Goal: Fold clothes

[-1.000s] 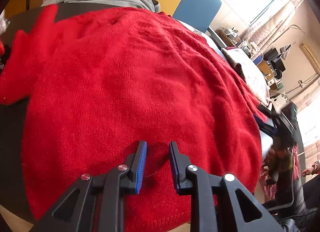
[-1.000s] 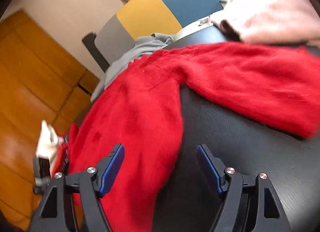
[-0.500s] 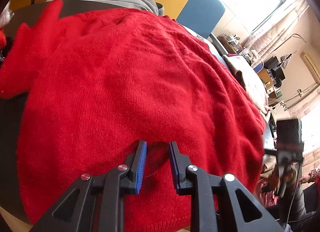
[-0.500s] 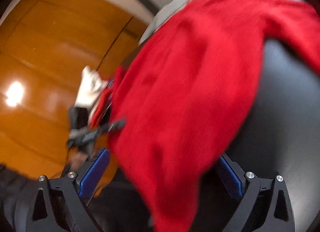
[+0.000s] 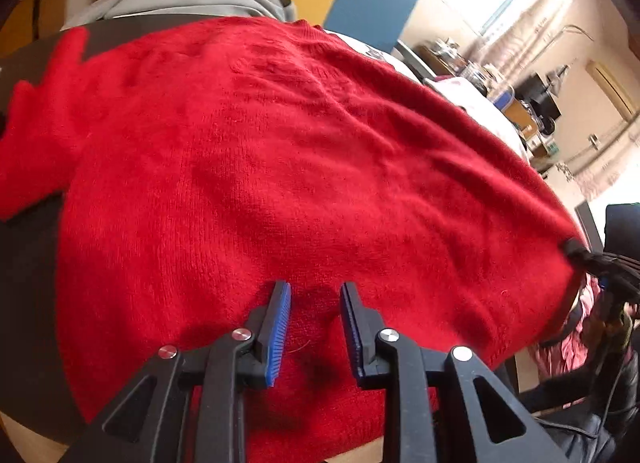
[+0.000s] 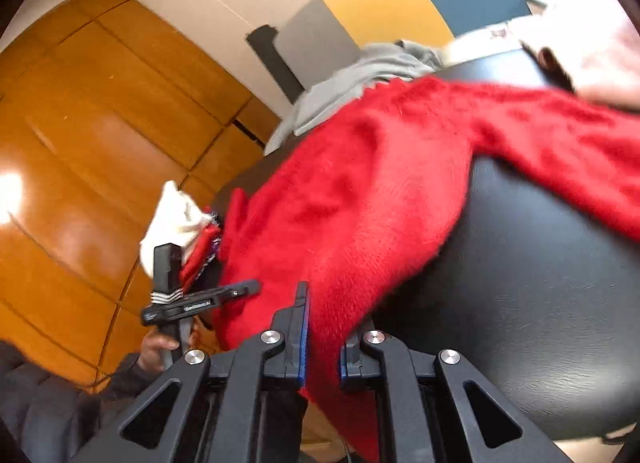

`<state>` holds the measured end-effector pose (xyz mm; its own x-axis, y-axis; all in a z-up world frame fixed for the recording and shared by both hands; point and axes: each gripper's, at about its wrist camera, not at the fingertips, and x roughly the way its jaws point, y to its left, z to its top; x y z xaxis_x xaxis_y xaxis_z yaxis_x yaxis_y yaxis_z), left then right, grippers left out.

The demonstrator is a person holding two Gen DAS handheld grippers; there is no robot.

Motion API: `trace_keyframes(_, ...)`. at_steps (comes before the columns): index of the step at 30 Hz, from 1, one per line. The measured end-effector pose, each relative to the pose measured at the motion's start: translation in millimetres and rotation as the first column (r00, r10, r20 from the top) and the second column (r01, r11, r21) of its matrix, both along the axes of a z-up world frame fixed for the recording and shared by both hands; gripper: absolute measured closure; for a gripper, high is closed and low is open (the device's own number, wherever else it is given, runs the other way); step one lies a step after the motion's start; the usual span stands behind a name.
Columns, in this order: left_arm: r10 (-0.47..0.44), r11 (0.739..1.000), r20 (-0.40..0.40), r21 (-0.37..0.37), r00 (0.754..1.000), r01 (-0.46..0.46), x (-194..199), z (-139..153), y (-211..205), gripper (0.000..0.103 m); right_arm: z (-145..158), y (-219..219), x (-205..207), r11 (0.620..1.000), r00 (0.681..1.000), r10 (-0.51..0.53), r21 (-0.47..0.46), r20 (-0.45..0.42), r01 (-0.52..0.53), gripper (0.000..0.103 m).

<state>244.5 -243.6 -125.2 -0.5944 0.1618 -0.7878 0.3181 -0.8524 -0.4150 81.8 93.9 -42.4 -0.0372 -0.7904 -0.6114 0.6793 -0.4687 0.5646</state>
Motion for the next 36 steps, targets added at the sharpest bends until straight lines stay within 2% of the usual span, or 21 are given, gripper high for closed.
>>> trace_keyframes(1,-0.010,1.000,-0.004,0.009,1.000,0.010,1,0,1,0.078,-2,1,1,0.997,1.000,0.006,0.072,-0.015,-0.005,0.092)
trace_keyframes(4,-0.003,0.997,-0.003,0.075,1.000,0.003,6,0,-9,0.078,-28,3,-5,0.965,0.999,-0.014,0.264,0.037,0.004,0.088)
trace_keyframes(6,0.013,0.998,0.006,0.064,1.000,-0.013,8,5,-17,0.078,-35,12,-11,0.947,0.997,-0.071,0.316,0.045,0.053,0.084)
trace_keyframes(8,0.028,1.000,0.002,0.011,1.000,-0.028,10,13,-23,0.077,-23,19,-17,0.953,0.993,-0.115,0.284,0.008,0.108,0.068)
trace_keyframes(9,0.038,0.999,-0.011,-0.016,0.999,-0.038,10,19,-26,0.077,-15,18,-19,0.957,0.992,-0.127,0.260,-0.018,0.127,0.065)
trace_keyframes(11,0.073,0.997,-0.058,-0.011,0.996,-0.074,8,30,-38,0.077,-1,6,-24,0.969,0.990,-0.118,0.208,-0.072,0.131,0.055)
trace_keyframes(14,0.122,0.992,-0.096,-0.019,0.988,-0.124,-5,42,-54,0.077,6,-49,-28,0.987,0.993,-0.038,0.150,-0.112,0.055,0.052)
trace_keyframes(15,0.128,0.990,-0.118,-0.042,0.985,-0.134,-13,48,-58,0.077,5,-74,-28,0.989,0.992,-0.002,0.144,-0.127,0.020,0.051)
trace_keyframes(18,0.124,0.986,-0.116,-0.100,0.985,-0.136,-35,48,-62,0.076,-5,-146,-31,0.986,0.983,0.087,0.156,-0.160,-0.062,0.048)
trace_keyframes(21,0.152,0.972,-0.050,-0.174,0.987,-0.158,-51,24,-67,0.076,-36,-206,-41,0.976,0.980,0.140,0.184,-0.144,-0.113,0.046)
trace_keyframes(23,0.173,0.960,-0.007,-0.224,0.985,-0.170,-61,7,-69,0.075,-58,-224,-52,0.971,0.981,0.139,0.216,-0.138,-0.107,0.046)
trace_keyframes(25,0.176,0.951,0.007,-0.261,0.984,-0.168,-65,-1,-71,0.075,-66,-232,-61,0.977,0.975,0.119,0.198,-0.187,-0.081,0.047)
trace_keyframes(26,0.185,0.953,-0.005,-0.245,0.983,-0.180,-63,-1,-75,0.075,-66,-234,-64,0.976,0.972,0.106,0.207,-0.208,-0.062,0.049)
trace_keyframes(28,0.170,0.974,-0.041,-0.145,0.985,-0.174,-56,4,-83,0.078,-70,-232,-68,0.982,0.970,0.095,0.184,-0.225,-0.054,0.048)
trace_keyframes(29,0.160,0.982,-0.090,-0.082,0.983,-0.167,-50,10,-89,0.077,-72,-228,-69,0.986,0.972,0.091,0.158,-0.219,-0.056,0.048)
trace_keyframes(31,0.191,0.979,-0.175,-0.039,0.966,-0.201,-38,27,-105,0.077,-74,-221,-75,0.992,0.980,0.079,0.109,-0.183,-0.059,0.048)
trace_keyframes(34,0.254,0.959,-0.168,-0.084,0.953,-0.270,-46,42,-138,0.077,-77,-219,-82,0.997,0.991,0.063,0.049,-0.121,-0.057,0.048)
trace_keyframes(36,0.290,0.944,-0.103,-0.133,0.951,-0.302,-63,39,-160,0.077,-78,-222,-84,0.998,0.994,0.057,0.024,-0.091,-0.055,0.048)
